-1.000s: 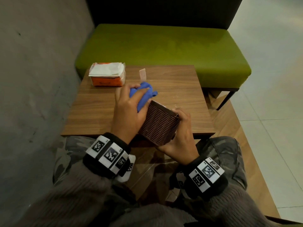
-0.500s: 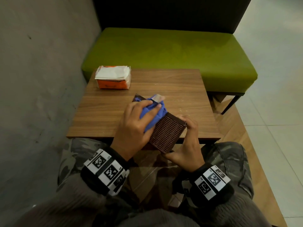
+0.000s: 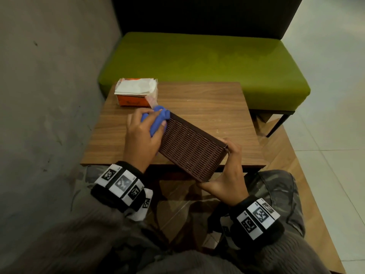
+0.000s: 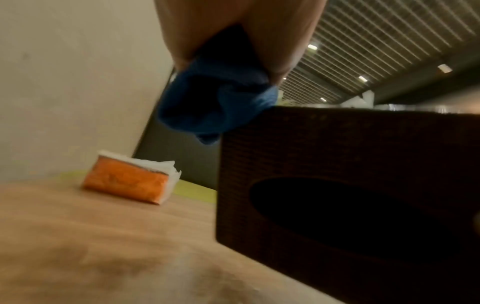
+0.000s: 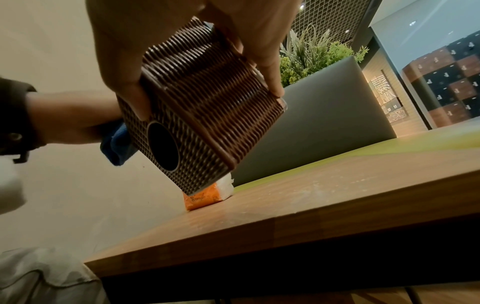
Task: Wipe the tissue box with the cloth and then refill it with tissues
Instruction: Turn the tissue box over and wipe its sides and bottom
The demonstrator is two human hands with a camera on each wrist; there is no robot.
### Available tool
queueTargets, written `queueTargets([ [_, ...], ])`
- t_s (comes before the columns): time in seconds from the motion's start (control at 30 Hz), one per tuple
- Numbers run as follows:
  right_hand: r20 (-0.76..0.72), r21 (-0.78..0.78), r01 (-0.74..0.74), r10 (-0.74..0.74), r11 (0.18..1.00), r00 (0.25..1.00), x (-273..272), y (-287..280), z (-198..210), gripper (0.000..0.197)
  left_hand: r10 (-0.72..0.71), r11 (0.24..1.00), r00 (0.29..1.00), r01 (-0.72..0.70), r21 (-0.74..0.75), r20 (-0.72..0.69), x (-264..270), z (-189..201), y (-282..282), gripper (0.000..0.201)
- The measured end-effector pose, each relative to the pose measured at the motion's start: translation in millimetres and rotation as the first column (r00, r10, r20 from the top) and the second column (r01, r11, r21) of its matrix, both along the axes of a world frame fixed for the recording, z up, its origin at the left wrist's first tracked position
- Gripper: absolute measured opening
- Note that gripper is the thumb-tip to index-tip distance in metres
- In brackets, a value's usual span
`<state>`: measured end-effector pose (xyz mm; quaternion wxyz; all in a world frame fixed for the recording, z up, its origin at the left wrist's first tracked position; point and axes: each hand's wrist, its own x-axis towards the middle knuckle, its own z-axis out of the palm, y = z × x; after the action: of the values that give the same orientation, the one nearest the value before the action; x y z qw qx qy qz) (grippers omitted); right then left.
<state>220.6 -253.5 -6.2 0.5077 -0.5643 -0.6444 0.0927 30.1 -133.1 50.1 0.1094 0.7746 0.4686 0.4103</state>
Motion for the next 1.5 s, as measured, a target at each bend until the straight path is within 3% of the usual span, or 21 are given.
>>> queueTargets([
  [0.07, -0.011, -0.015, 0.010, -0.010, 1.000, 1.000, -1.5, 1.9, 1.1, 0.096, -0.023, 0.999, 1.000, 0.023, 0.031, -0.019, 9.1, 1.5, -7.5, 0.034],
  [0.13, -0.021, -0.035, 0.021, -0.022, 0.999, 1.000, -2.3, 7.9, 0.0, 0.096, -0.180, 0.974, 0.975, 0.195, 0.115, -0.128, 22.2, -1.1, -31.2, 0.039],
  [0.2, -0.067, -0.065, 0.011, -0.016, 0.998, 0.998, -3.6, 13.0, -2.6, 0.094, -0.367, 0.890, 0.883, 0.425, 0.168, -0.291, 29.1, -8.7, -58.2, 0.045],
  [0.27, -0.109, -0.058, 0.004, -0.011, 0.998, 0.994, -3.2, 14.9, -3.5, 0.093, -0.444, 0.807, 0.795, 0.555, 0.202, -0.412, 29.6, -13.8, -66.1, 0.041],
  [0.3, -0.102, -0.047, 0.005, -0.010, 0.999, 0.995, -2.6, 14.8, -2.8, 0.093, -0.442, 0.809, 0.803, 0.550, 0.209, -0.401, 30.1, -12.5, -61.7, 0.040],
  [0.4, -0.067, -0.032, 0.023, -0.025, 0.999, 0.997, -4.2, 13.2, 4.1, 0.095, -0.284, 0.942, 0.944, 0.308, 0.136, -0.170, 38.3, 2.6, -42.9, 0.040],
  [0.47, -0.083, -0.025, 0.050, -0.052, 0.998, 0.995, -5.2, 13.8, 6.1, 0.096, -0.282, 0.939, 0.946, 0.306, 0.155, -0.161, 44.0, 8.6, -44.7, 0.039],
  [0.57, -0.109, -0.041, 0.055, -0.059, 0.998, 0.992, -0.5, 11.6, 4.8, 0.094, -0.499, 0.725, 0.746, 0.638, 0.259, -0.440, 31.0, 1.3, -56.6, 0.036],
  [0.63, -0.117, -0.066, 0.035, -0.043, 0.997, 0.992, -0.3, 8.1, 5.2, 0.096, -0.525, 0.668, 0.680, 0.702, 0.247, -0.511, 16.3, 1.1, -44.2, 0.033],
  [0.73, -0.124, -0.089, 0.037, -0.048, 0.995, 0.991, -9.1, 4.3, 7.1, 0.093, -0.374, 0.903, 0.892, 0.413, 0.121, -0.254, 17.9, 5.9, -19.6, 0.035],
  [0.8, -0.139, -0.106, 0.051, -0.065, 0.993, 0.988, -12.5, 5.7, 9.1, 0.095, -0.229, 0.971, 0.969, 0.234, 0.044, -0.095, 29.8, 11.0, -20.3, 0.034],
  [0.87, -0.153, -0.126, 0.064, -0.083, 0.990, 0.985, -9.4, 7.4, 8.7, 0.098, -0.298, 0.935, 0.935, 0.326, 0.136, -0.193, 37.9, 5.0, -36.0, 0.038],
  [0.93, -0.188, -0.145, 0.053, -0.081, 0.988, 0.979, -3.8, 6.2, 7.3, 0.100, -0.481, 0.780, 0.792, 0.582, 0.229, -0.375, 31.9, -2.9, -53.2, 0.041],
  [1.0, -0.191, -0.164, 0.063, -0.094, 0.984, 0.977, -0.9, 2.3, 6.6, 0.102, -0.545, 0.680, 0.690, 0.696, 0.230, -0.476, 17.6, -2.7, -43.4, 0.040],
  [1.07, -0.207, -0.196, 0.063, -0.104, 0.979, 0.973, -0.4, -1.4, 5.8, 0.104, -0.476, 0.794, 0.791, 0.575, 0.199, -0.384, 8.7, -2.4, -20.8, 0.040],
  [1.13, -0.224, -0.204, 0.068, -0.115, 0.977, 0.968, 1.8, -2.4, 7.6, 0.103, -0.301, 0.946, 0.946, 0.311, 0.085, -0.117, 5.0, 2.7, -4.4, 0.035],
  [1.17, -0.223, -0.210, 0.070, -0.118, 0.975, 0.968, 3.3, -2.5, 8.6, 0.103, -0.226, 0.972, 0.974, 0.228, 0.059, -0.035, 5.4, 2.8, -4.6, 0.032],
  [1.2, -0.226, -0.217, 0.067, -0.117, 0.974, 0.967, 5.2, -2.5, 9.4, 0.103, -0.209, 0.974, 0.977, 0.211, 0.081, -0.031, 7.2, 0.8, -10.7, 0.031],
  [1.33, -0.286, -0.252, 0.075, -0.148, 0.965, 0.947, 10.6, -4.6, 9.9, 0.102, -0.364, 0.891, 0.907, 0.406, 0.204, -0.213, 6.4, -15.3, -38.5, 0.036],
  [1.43, -0.326, -0.278, 0.058, -0.151, 0.959, 0.933, 6.8, -8.4, 10.5, 0.101, -0.121, 0.990, 0.987, 0.112, 0.087, 0.106, 11.0, -16.6, -33.4, 0.031],
  [1.5, -0.369, -0.290, 0.050, -0.159, 0.956, 0.916, 2.9, -10.1, 12.8, 0.098, 0.003, 1.000, 0.946, -0.005, 0.003, 0.323, 19.7, -12.8, -31.6, 0.030],
])
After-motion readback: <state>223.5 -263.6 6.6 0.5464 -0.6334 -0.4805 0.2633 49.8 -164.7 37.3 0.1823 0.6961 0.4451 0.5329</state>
